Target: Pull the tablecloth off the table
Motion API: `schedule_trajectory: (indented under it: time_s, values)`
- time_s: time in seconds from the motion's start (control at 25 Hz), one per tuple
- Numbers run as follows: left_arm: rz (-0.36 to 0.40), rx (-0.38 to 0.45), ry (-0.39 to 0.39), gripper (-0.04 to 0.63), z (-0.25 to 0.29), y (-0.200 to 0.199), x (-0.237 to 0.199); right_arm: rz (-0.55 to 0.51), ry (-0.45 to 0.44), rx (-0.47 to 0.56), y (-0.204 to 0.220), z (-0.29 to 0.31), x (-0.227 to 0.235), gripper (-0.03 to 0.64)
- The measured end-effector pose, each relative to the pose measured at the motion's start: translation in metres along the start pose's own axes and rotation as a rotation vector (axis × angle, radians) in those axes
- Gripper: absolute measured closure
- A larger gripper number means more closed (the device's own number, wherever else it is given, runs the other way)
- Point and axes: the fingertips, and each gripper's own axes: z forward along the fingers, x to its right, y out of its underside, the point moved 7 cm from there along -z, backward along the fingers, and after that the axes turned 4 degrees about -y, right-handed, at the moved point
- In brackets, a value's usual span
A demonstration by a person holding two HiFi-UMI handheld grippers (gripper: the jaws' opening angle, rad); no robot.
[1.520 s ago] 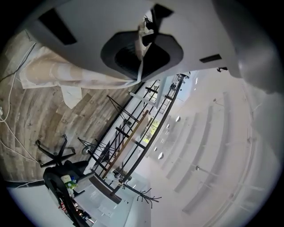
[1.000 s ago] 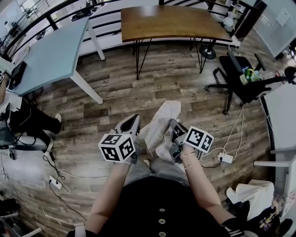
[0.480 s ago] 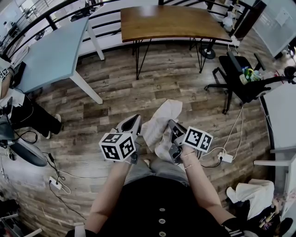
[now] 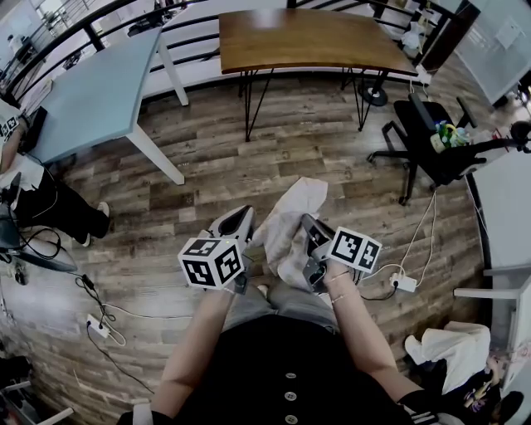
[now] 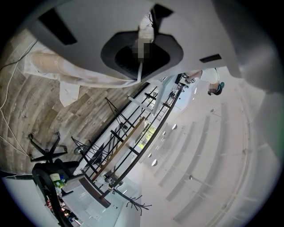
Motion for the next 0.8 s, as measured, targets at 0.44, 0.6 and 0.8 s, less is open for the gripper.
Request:
schedule_trajectory:
  time_s: [0.44, 0.6, 0.8]
  values:
    - [-0.049, -0.064, 0.032, 0.580, 0.005, 0.014, 0.001, -0.020, 0.012, -0.021, 0.004, -0.002, 0.000, 0.588]
    - [-0.057, -0.075, 0.062, 0.580, 0.006, 0.017, 0.007, -0.021, 0.011, -0.023, 0.004, -0.005, 0.001, 0.588]
    - [-0.052, -0.085, 0.065, 0.580, 0.007, 0.018, 0.009, -0.023, 0.013, -0.023, 0.004, -0.006, 0.002, 0.588]
